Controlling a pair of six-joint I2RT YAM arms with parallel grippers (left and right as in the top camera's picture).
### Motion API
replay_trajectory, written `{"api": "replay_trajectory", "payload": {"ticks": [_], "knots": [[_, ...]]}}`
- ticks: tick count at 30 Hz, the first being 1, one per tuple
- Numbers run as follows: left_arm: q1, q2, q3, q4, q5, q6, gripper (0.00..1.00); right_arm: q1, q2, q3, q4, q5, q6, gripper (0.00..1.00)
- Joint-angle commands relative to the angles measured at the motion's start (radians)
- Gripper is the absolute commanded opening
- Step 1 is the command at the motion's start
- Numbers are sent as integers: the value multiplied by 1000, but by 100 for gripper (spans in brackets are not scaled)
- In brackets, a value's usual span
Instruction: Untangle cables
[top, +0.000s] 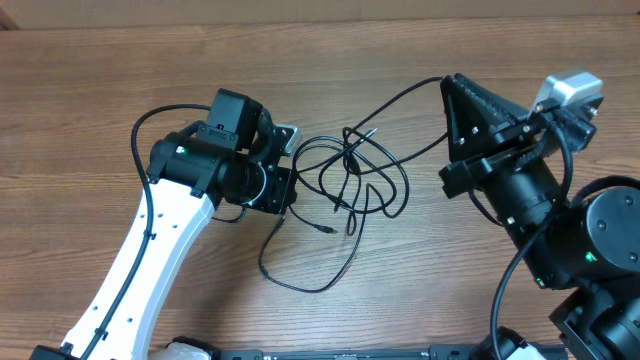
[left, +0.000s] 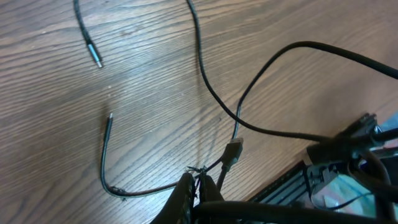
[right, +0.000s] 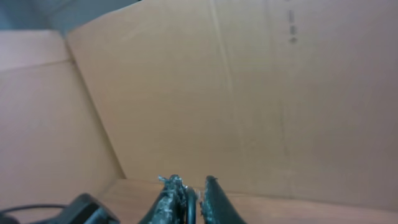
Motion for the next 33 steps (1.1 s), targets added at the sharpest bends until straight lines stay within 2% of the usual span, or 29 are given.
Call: {"api": "replay_trajectory", "payload": {"ticks": [1,5,10,12,16,18,24,28,33], "knots": [[13,2,-18,10,-53,-92,4,-3,-21,22,-25,73,0,26],[13,2,-18,65,103,-106,4,-3,-20,22,-146,48,0,35],[13,2,-18,154,266,-106,4,-3,-18,22,-272,17,4,37],[13,2,-18,171,276,-106,4,-3,-18,22,-304,17,4,41],[13,2,-18,173,288,-107,4,-3,-12,21,-367,17,4,64],[13,2,-18,175,315,-106,4,-3,-3,21,-393,17,4,70],[13,2,-17,177,396,-100,4,-3,62,21,-459,17,3,81],[13,2,-16,169,487,-16,4,-4,122,21,-480,18,3,84],[13,2,-16,99,490,72,4,-4,201,21,-459,23,-9,94]]}}
